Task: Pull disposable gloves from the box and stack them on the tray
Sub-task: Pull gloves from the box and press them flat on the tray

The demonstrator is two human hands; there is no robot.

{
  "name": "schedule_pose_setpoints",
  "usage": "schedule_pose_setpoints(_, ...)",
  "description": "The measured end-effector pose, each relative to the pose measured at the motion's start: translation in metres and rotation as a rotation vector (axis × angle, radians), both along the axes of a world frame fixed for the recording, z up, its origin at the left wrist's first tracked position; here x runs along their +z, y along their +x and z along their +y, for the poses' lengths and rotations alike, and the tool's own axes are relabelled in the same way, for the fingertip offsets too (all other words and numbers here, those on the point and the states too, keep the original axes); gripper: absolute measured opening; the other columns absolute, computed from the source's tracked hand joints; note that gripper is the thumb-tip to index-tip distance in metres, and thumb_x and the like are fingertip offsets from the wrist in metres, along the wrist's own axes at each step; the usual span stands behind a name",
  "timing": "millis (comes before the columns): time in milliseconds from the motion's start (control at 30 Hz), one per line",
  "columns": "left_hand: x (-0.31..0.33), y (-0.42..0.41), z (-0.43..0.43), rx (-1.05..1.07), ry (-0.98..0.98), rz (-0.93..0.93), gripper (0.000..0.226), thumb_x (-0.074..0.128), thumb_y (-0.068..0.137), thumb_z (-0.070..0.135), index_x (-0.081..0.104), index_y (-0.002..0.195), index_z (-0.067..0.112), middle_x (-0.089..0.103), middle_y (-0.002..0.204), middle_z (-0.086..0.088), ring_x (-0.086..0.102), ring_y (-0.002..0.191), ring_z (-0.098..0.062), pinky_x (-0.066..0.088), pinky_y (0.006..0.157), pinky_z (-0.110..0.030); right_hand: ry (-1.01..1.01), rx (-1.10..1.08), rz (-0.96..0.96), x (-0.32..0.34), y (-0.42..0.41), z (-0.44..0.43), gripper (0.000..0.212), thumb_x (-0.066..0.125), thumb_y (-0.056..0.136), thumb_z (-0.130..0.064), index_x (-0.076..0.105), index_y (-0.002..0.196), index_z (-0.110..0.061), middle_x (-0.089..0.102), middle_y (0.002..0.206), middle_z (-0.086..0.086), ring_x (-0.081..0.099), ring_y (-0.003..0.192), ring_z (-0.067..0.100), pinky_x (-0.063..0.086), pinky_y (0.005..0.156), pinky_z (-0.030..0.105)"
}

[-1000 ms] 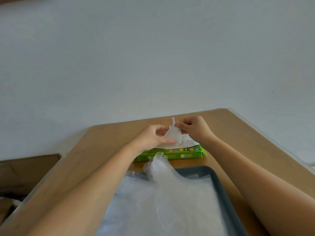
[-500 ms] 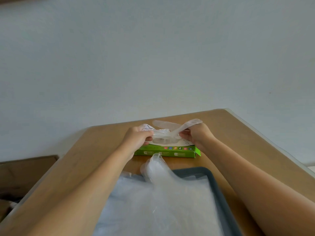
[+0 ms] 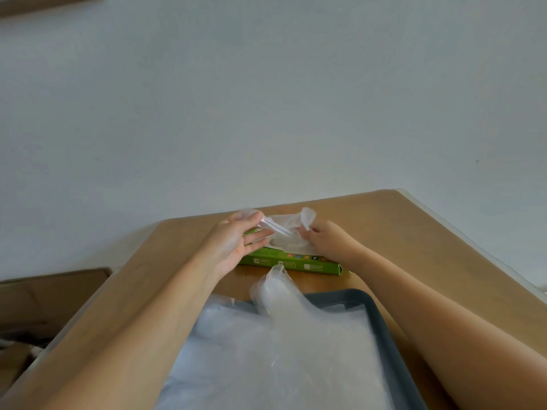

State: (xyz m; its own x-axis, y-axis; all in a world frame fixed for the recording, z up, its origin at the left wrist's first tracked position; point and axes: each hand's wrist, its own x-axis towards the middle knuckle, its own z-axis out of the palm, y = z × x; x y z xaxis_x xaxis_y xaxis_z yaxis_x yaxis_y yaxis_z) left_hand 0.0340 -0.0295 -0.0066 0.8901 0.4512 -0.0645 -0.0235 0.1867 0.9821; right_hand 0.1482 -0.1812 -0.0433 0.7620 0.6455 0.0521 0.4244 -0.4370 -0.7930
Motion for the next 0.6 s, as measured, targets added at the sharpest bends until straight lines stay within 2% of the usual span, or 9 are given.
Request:
schedule_pose_setpoints(67,-0.001,-0.003,0.003,0.007,0.023,-0.002,0.007,0.058,0.093,0.011,0.06,0.099,0.009,0.068,0.1,-0.01,0.069,0.093,-0.025,0.056,0.086,-0.038,0.131,-0.054,0.171,0.002,-0.001,-0.001,0.028,0.038,0.102,-0.022,0.064,0.098,-0.011,0.059,0.076,0.0,0.053,0.065,0.013,0.042,0.058,0.019)
schedule_pose_setpoints(100,-0.003,-0.006,0.004,0.009,0.062,0.026,0.009,0.058,0.094,0.013,0.061,0.101,0.01,0.068,0.103,-0.009,0.067,0.098,-0.025,0.054,0.089,-0.038,0.237,-0.069,0.28,0.003,-0.001,-0.002,0.027,0.04,0.102,-0.021,0.065,0.101,-0.013,0.066,0.085,0.005,0.063,0.075,0.018,0.052,0.068,0.022)
schedule_pose_setpoints(167,-0.009,-0.007,0.008,0.035,0.255,0.137,0.015,0.058,0.094,0.019,0.063,0.106,0.012,0.068,0.108,-0.006,0.064,0.105,-0.022,0.047,0.098,-0.04,0.431,-0.105,0.467,0.005,0.003,-0.004,0.024,0.043,0.101,-0.017,0.066,0.102,-0.011,0.069,0.102,0.015,0.066,0.096,0.029,0.053,0.092,0.038)
schedule_pose_setpoints(267,-0.017,-0.004,0.009,0.145,0.684,0.246,0.026,0.063,0.09,0.023,0.059,0.115,0.014,0.059,0.118,0.004,0.055,0.11,-0.013,0.042,0.098,-0.031,0.539,-0.115,0.656,0.008,0.004,-0.005,0.023,0.048,0.097,-0.007,0.063,0.112,0.002,0.065,0.081,0.01,0.064,0.075,0.02,0.054,0.084,0.037)
schedule_pose_setpoints(333,-0.014,-0.002,0.002,0.192,0.989,0.083,0.032,0.063,0.087,0.012,0.053,0.117,0.021,0.049,0.12,0.01,0.045,0.115,-0.006,0.034,0.094,-0.019,0.517,-0.102,0.716,0.008,0.0,-0.002,0.019,0.049,0.097,-0.007,0.064,0.103,0.004,0.063,0.086,0.012,0.063,0.083,0.023,0.055,0.08,0.035)
schedule_pose_setpoints(400,-0.008,0.0,-0.011,0.065,1.304,-0.081,0.037,0.059,0.084,0.006,0.056,0.115,0.026,0.047,0.122,0.012,0.039,0.118,-0.002,0.026,0.098,-0.015,0.509,-0.108,0.716,0.007,-0.002,-0.001,0.02,0.047,0.099,-0.009,0.063,0.091,0.0,0.063,0.09,0.013,0.062,0.09,0.025,0.056,0.08,0.035)
schedule_pose_setpoints(433,-0.008,0.003,-0.018,-0.037,1.417,-0.079,0.035,0.058,0.084,0.007,0.06,0.112,0.027,0.049,0.122,0.012,0.038,0.118,-0.004,0.025,0.099,-0.017,0.529,-0.105,0.709,0.006,-0.001,-0.001,0.022,0.046,0.1,-0.01,0.062,0.09,0.0,0.063,0.085,0.012,0.062,0.086,0.024,0.055,0.08,0.035)
schedule_pose_setpoints(500,-0.014,0.01,-0.022,-0.197,1.476,0.09,0.03,0.056,0.088,0.013,0.065,0.113,0.026,0.056,0.124,0.01,0.044,0.12,-0.008,0.03,0.097,-0.02,0.566,-0.083,0.684,0.003,0.001,-0.001,0.024,0.043,0.101,-0.013,0.062,0.094,-0.001,0.061,0.071,0.007,0.059,0.073,0.019,0.053,0.076,0.032)
schedule_pose_setpoints(600,-0.026,0.017,-0.02,-0.285,1.317,0.343,0.025,0.052,0.096,0.025,0.066,0.116,0.025,0.064,0.119,0.006,0.055,0.113,-0.011,0.038,0.091,-0.019,0.659,-0.132,0.582,0.005,0.0,0.001,0.022,0.05,0.098,-0.014,0.064,0.096,0.003,0.058,0.067,0.005,0.054,0.062,0.015,0.046,0.065,0.026)
